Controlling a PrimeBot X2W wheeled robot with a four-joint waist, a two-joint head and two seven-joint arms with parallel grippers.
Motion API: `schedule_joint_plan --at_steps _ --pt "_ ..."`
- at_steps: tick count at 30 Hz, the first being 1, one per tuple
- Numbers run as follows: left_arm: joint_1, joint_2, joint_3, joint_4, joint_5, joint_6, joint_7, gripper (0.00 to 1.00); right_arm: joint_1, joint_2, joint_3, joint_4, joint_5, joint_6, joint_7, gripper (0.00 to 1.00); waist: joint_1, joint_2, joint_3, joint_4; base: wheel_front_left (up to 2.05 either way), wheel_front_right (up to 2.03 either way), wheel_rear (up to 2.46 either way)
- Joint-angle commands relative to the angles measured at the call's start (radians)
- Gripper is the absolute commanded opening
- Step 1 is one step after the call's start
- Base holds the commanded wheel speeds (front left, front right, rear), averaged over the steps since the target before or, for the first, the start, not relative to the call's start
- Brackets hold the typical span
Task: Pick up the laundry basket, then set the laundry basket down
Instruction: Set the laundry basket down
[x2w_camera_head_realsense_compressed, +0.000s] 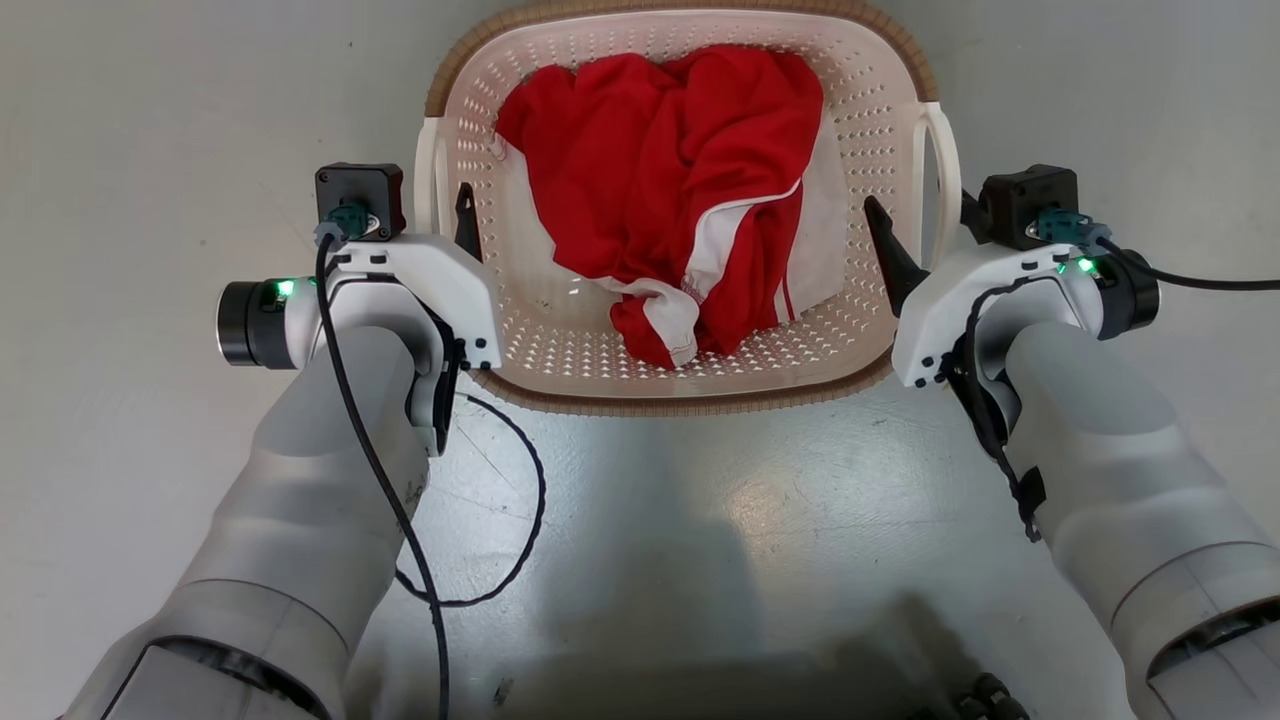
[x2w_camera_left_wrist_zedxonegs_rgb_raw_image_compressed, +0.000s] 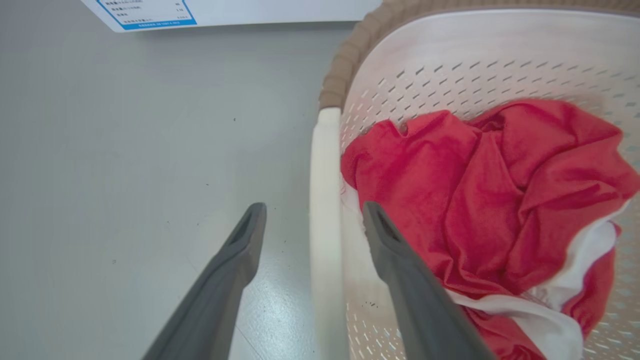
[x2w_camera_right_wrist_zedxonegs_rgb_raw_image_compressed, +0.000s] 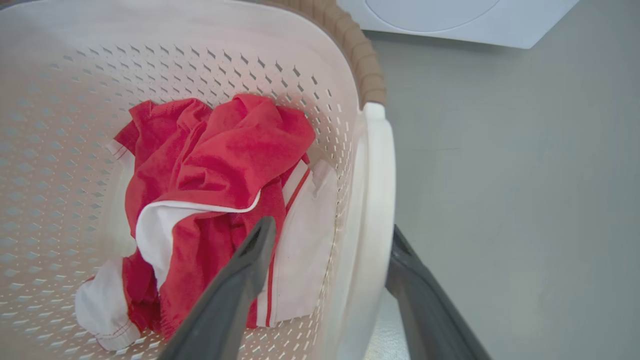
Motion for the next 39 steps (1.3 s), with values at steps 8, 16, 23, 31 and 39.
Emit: schedule_joint_plan --at_steps 8,16,23,31,39 --pt "0.009 0.021 0.017 0.010 0.001 -0.001 -0.006 1.00 0.056 0.020 -0.014 0.004 -0.018 0.006 -0.013 1.00 0.0000 0.0000 -0.027 -0.013 0.00 0.00 0.00" --pt "0.038 0.035 0.021 0.012 0.008 -0.002 -0.006 1.00 0.073 0.020 -0.043 -0.011 -0.035 0.006 -0.014 1.00 0.0000 0.0000 -0.086 -0.027 0.00 0.00 0.00" --pt "0.104 0.065 0.044 -0.053 0.022 -0.013 -0.006 1.00 0.107 0.020 -0.102 -0.049 -0.088 0.006 -0.014 1.00 0.0000 0.0000 -0.193 -0.043 0.00 0.00 0.00" --pt "0.241 0.087 0.100 -0.170 0.051 -0.025 -0.006 1.00 0.189 0.014 -0.231 -0.122 -0.212 0.006 -0.014 1.00 0.0000 0.0000 -0.362 -0.049 0.00 0.00 0.00" --pt "0.394 0.104 0.193 -0.296 0.096 -0.033 -0.006 1.00 0.306 0.007 -0.339 -0.206 -0.329 0.006 -0.014 1.00 0.0000 0.0000 -0.551 -0.049 0.00 0.00 0.00"
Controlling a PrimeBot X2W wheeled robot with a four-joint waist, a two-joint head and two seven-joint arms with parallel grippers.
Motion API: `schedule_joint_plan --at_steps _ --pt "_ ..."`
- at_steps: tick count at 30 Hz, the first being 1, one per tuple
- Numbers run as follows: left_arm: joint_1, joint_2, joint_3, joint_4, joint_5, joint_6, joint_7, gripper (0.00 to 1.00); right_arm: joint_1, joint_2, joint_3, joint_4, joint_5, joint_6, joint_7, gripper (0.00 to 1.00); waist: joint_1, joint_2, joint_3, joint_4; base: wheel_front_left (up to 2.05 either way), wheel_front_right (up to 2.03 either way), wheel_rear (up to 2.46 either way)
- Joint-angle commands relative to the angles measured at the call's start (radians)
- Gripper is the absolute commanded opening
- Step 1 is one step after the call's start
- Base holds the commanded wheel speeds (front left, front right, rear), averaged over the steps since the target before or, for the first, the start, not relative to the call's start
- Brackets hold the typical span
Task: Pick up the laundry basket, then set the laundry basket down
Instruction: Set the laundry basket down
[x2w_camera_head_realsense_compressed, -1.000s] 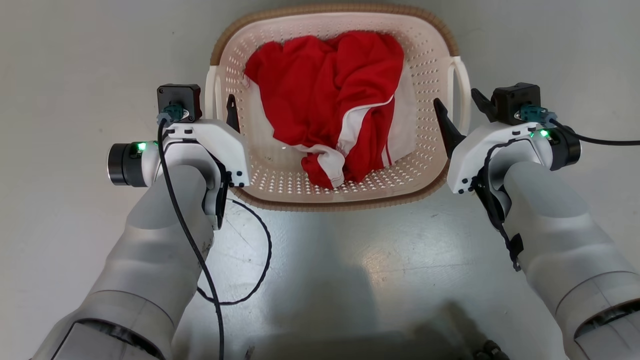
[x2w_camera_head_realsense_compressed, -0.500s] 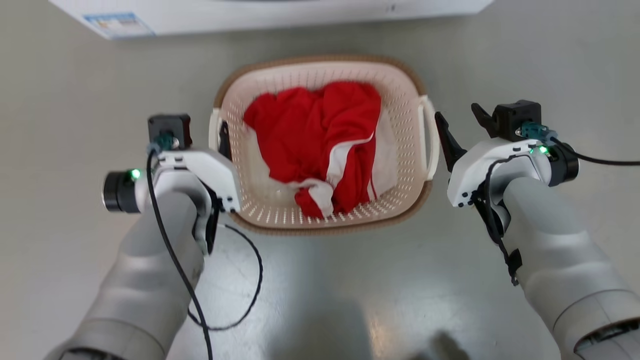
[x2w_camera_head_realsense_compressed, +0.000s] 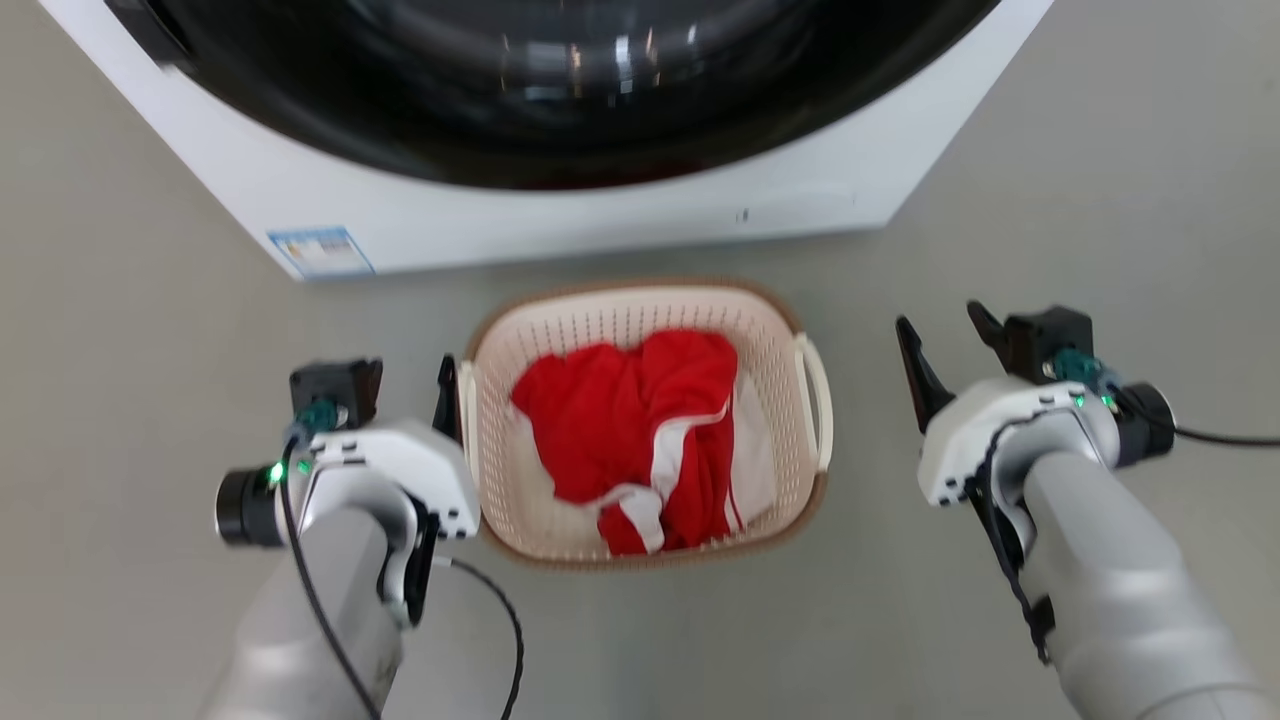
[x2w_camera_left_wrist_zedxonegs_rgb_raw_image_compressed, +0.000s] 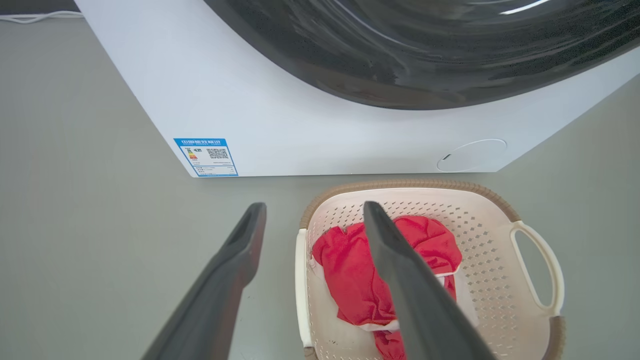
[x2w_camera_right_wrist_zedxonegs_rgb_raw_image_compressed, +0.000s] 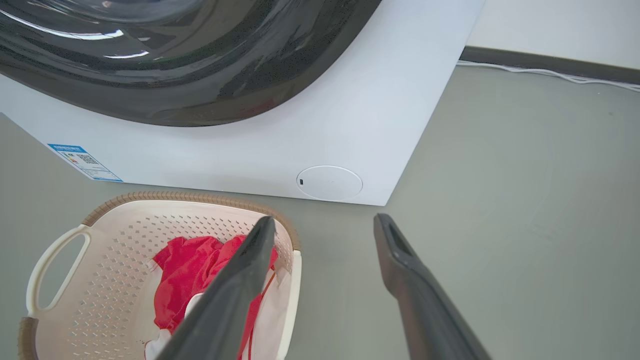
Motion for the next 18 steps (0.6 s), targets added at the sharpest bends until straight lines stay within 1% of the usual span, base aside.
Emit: schedule_joint_plan --at_steps 1,9,11,12,14,15,18 --pt "0.030 0.029 0.040 -0.031 0.015 -0.005 -0.006 1.00 0.037 0.005 0.005 -0.033 -0.014 0.006 -0.014 1.00 -0.0001 0.0000 -0.082 0.000 0.00 0.00 0.00" --pt "0.175 0.042 0.141 -0.137 0.051 -0.019 -0.006 1.00 0.159 -0.008 -0.038 -0.170 -0.060 0.006 -0.014 1.00 -0.0001 0.0000 -0.214 -0.004 0.00 0.00 0.00" --pt "0.210 0.045 0.168 -0.171 0.060 -0.023 -0.006 1.00 0.185 -0.008 -0.045 -0.208 -0.061 0.006 -0.014 1.00 -0.0001 0.0000 -0.235 -0.006 0.00 0.00 0.00" --pt "0.210 0.045 0.168 -0.171 0.060 -0.023 -0.006 1.00 0.185 -0.008 -0.045 -0.208 -0.061 0.006 -0.014 1.00 -0.0001 0.0000 -0.235 -0.006 0.00 0.00 0.00" --pt "0.261 0.048 0.210 -0.215 0.072 -0.028 -0.006 1.00 0.225 -0.009 -0.048 -0.260 -0.062 0.006 -0.014 1.00 -0.0001 0.0000 -0.264 -0.010 0.00 0.00 0.00" --pt "0.261 0.048 0.210 -0.215 0.072 -0.028 -0.006 1.00 0.225 -0.009 -0.048 -0.260 -0.062 0.006 -0.014 1.00 -0.0001 0.0000 -0.264 -0.010 0.00 0.00 0.00" --pt "0.309 0.044 0.246 -0.256 0.083 -0.033 -0.006 1.00 0.264 -0.012 -0.052 -0.309 -0.063 0.006 -0.014 1.00 -0.0001 0.0000 -0.290 -0.013 0.00 0.00 0.00"
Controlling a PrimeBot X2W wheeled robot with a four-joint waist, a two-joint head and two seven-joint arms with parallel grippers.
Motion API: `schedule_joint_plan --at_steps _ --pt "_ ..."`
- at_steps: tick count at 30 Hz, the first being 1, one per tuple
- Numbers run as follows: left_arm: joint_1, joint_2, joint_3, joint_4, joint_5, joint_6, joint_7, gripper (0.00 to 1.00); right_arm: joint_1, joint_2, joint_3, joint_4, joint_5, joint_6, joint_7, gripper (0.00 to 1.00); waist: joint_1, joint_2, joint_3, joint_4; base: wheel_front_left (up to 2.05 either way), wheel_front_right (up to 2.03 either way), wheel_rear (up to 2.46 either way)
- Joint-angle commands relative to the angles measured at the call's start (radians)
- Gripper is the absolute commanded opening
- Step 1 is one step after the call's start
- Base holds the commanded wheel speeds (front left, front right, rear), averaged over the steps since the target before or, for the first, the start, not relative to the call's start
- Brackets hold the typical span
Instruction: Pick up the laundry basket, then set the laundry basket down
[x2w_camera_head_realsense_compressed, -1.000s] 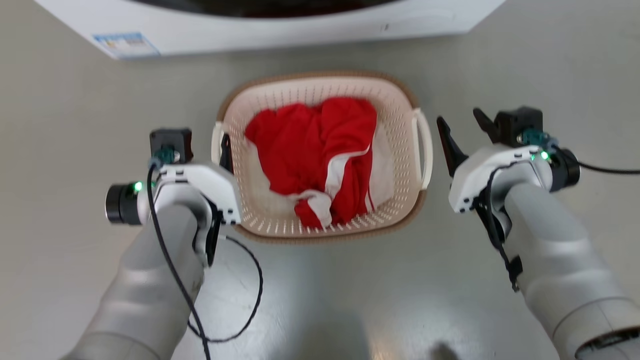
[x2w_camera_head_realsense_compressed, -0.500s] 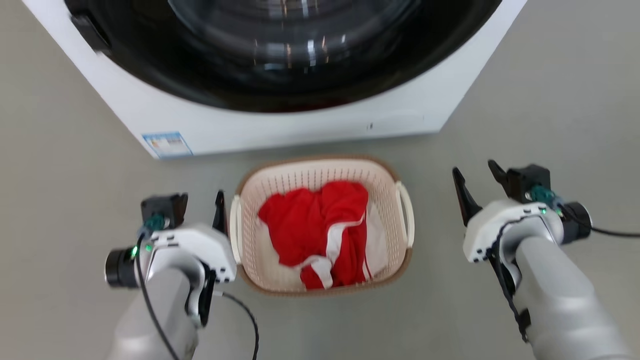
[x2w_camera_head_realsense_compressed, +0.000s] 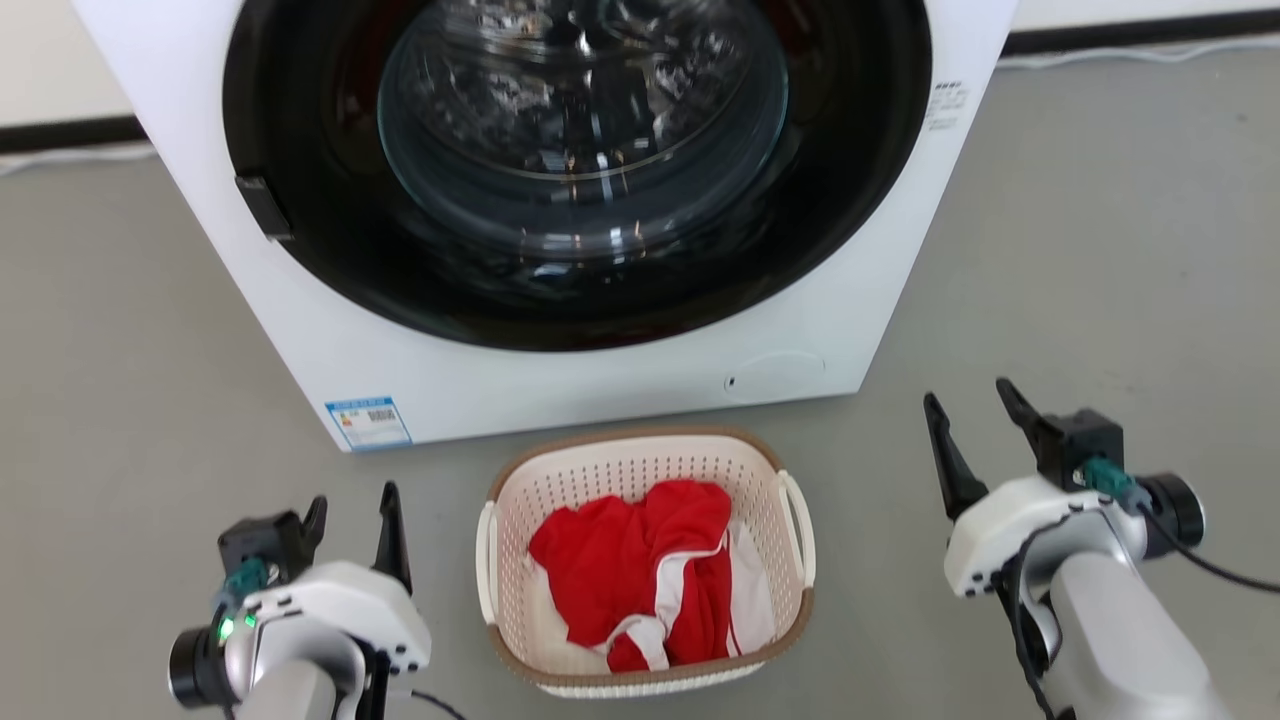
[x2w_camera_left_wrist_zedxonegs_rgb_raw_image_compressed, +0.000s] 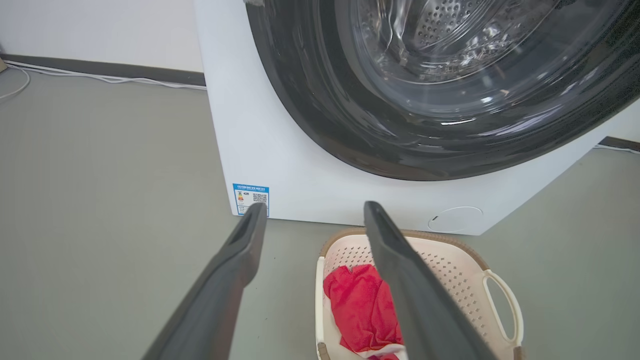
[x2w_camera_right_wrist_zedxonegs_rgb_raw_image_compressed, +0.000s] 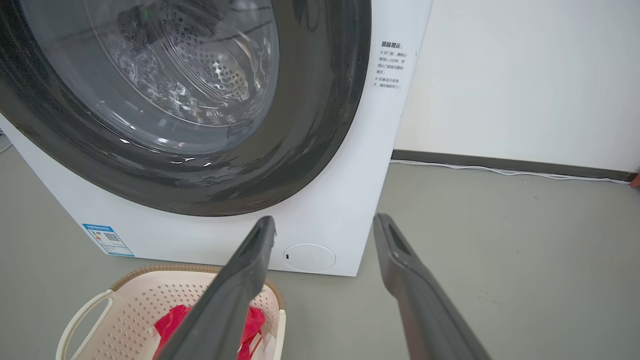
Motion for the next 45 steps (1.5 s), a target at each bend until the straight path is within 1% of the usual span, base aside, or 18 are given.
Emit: schedule_joint_plan --at_steps 1,11,17,28,29,32,34,39,45 --pt "0.010 0.020 0.043 -0.041 0.016 -0.009 -0.006 1.00 0.021 0.002 0.018 -0.041 -0.004 0.006 -0.014 1.00 0.0000 -0.0001 -0.025 -0.004 0.00 0.00 0.00" --pt "0.148 -0.016 0.140 -0.166 0.062 -0.009 -0.006 1.00 0.169 -0.008 0.001 -0.190 -0.015 0.006 -0.014 1.00 0.0000 -0.0001 -0.093 0.001 0.00 0.00 0.00" --pt "0.219 -0.042 0.191 -0.239 0.079 -0.006 -0.006 1.00 0.247 -0.007 -0.015 -0.270 -0.019 0.006 -0.014 1.00 0.0000 -0.0001 -0.106 0.007 0.00 0.00 0.00" --pt "0.273 -0.066 0.264 -0.294 0.105 -0.012 -0.006 1.00 0.318 0.004 -0.039 -0.335 -0.022 0.006 -0.014 1.00 0.0000 -0.0001 -0.119 0.018 0.00 0.00 0.00" --pt "0.296 -0.076 0.235 -0.269 0.097 -0.008 0.000 0.00 0.328 0.006 -0.058 -0.304 -0.018 0.000 0.000 0.00 0.0000 -0.0001 -0.119 0.018 0.00 0.00 0.00" --pt "0.300 -0.078 0.238 -0.242 0.097 -0.008 0.001 0.00 0.347 0.012 -0.058 -0.277 -0.016 -0.001 0.002 0.00 0.0000 -0.0001 -0.120 0.019 0.00 0.00 0.00" --pt "0.295 -0.079 0.243 -0.241 0.079 -0.011 0.010 0.00 0.339 0.013 -0.067 -0.273 0.005 -0.001 0.013 0.00 0.0001 -0.0001 -0.120 0.020 0.00 0.00 0.00" --pt "0.292 -0.079 0.247 -0.250 0.028 -0.020 0.027 0.00 0.340 0.013 -0.073 -0.283 0.073 -0.001 0.034 0.00 0.0022 -0.0001 -0.123 0.023 0.00 0.00 0.00" --pt "0.291 -0.079 0.247 -0.260 -0.023 -0.029 0.039 0.00 0.345 0.014 -0.068 -0.300 0.143 0.000 0.044 0.00 0.0001 -0.0001 -0.120 0.027 0.00 0.00 0.00"
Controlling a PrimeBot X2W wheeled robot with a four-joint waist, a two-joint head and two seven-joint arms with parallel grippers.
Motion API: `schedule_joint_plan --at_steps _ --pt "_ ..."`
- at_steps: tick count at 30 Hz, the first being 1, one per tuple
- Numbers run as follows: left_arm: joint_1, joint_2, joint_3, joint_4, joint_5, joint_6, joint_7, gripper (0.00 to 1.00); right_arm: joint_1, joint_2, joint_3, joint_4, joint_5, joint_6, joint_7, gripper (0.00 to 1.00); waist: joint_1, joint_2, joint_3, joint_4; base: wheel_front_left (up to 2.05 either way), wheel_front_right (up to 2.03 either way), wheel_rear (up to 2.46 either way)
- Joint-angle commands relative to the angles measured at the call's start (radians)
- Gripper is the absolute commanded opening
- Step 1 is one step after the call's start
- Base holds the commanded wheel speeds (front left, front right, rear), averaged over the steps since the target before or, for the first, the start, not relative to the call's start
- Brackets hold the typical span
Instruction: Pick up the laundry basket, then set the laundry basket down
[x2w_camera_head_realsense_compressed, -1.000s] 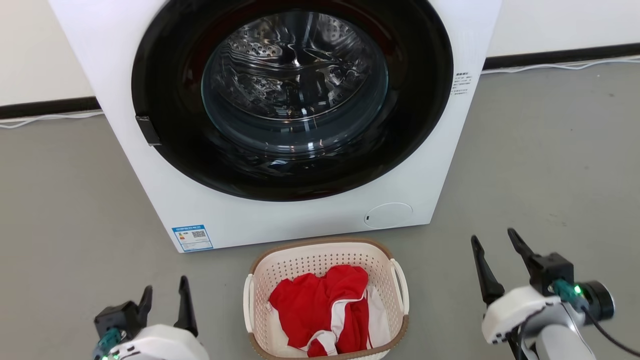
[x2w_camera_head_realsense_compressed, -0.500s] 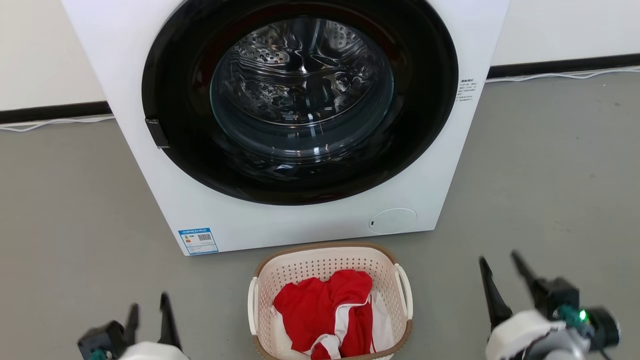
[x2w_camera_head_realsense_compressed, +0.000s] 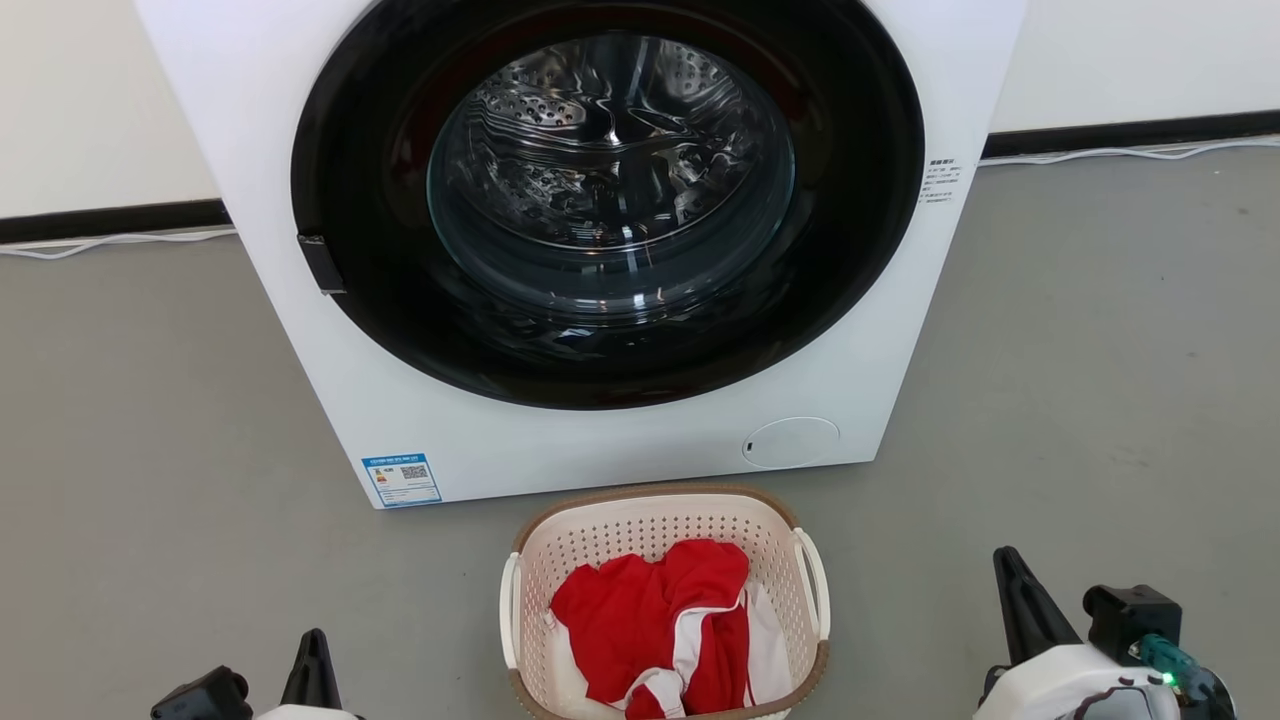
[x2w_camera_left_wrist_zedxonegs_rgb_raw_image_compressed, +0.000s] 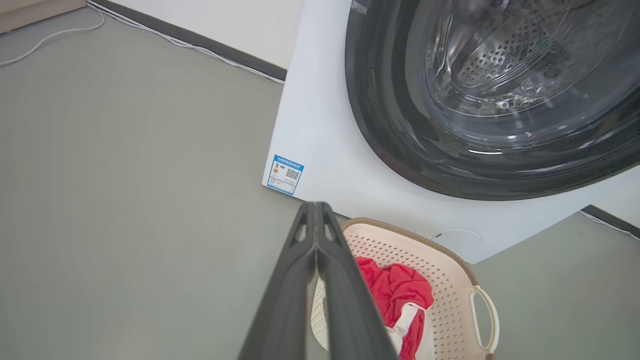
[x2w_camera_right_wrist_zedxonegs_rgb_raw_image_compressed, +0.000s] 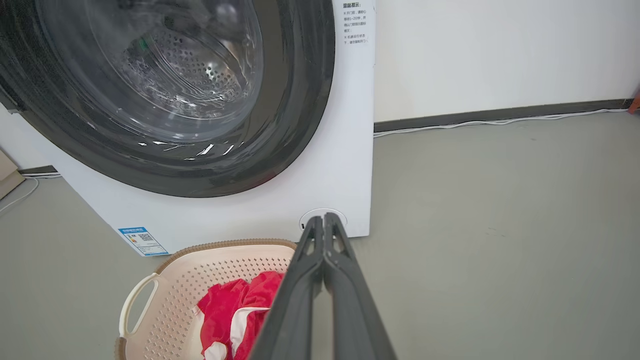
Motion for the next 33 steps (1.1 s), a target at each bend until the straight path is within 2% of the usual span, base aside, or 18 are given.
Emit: schedule_joint_plan --at_steps 1,33 --pt "-0.030 0.010 0.009 -0.031 -0.027 -0.010 0.004 0.00 -0.031 -0.009 0.001 -0.036 0.031 0.001 0.007 0.00 -0.0002 -0.0001 0.000 0.001 0.00 0.00 0.00" --pt "-0.052 0.008 0.025 -0.087 -0.359 -0.067 0.099 0.00 -0.019 -0.003 -0.003 -0.119 0.472 0.003 0.096 0.00 -0.0003 -0.0001 0.001 0.023 0.00 0.00 0.00"
